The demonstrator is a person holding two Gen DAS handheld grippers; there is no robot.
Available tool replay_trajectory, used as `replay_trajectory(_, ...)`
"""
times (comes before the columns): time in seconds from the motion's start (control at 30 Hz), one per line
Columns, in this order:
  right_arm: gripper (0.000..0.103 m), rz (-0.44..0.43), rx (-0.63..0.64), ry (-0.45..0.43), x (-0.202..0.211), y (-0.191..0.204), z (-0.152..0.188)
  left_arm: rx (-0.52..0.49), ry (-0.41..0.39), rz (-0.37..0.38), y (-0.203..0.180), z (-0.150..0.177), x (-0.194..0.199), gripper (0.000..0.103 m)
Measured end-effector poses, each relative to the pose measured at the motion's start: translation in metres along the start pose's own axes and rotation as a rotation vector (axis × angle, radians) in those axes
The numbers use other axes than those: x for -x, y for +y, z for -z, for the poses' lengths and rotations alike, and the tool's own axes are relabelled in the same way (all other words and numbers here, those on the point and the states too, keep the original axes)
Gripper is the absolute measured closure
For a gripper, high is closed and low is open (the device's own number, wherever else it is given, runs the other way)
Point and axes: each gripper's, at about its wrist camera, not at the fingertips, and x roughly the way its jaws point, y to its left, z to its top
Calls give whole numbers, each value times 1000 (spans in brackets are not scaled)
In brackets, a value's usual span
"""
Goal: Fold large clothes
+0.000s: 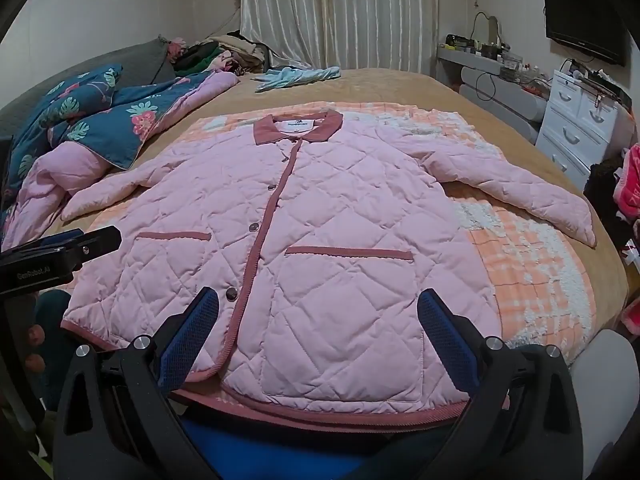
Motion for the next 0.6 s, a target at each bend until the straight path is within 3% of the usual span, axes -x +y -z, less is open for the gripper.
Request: replay_trajectory(0.6,4,-2,2,-1,0,0,-1,-3,0,-4,4,-3,3,9)
